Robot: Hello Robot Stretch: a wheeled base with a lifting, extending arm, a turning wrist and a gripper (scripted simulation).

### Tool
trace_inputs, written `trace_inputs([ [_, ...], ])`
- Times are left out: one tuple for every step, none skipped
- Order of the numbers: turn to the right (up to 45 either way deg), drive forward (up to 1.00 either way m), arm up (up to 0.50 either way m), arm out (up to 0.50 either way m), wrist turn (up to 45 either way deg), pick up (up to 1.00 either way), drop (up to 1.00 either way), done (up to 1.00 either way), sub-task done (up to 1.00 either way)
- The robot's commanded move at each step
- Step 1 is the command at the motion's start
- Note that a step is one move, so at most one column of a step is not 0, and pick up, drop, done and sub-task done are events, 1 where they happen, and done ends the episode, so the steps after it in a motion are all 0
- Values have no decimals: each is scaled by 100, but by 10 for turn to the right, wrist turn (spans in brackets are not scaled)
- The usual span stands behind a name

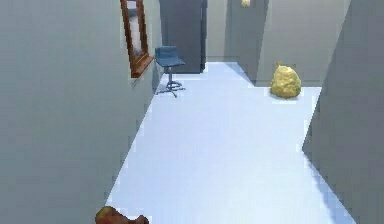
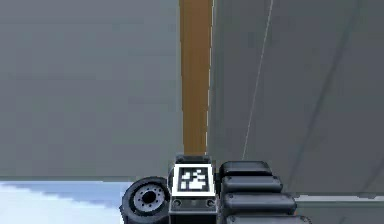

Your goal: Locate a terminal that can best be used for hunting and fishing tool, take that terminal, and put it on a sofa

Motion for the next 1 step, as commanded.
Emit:
trace_inputs([
  [240, 0, 0, 0, 0, 0, 0, 0, 0],
])
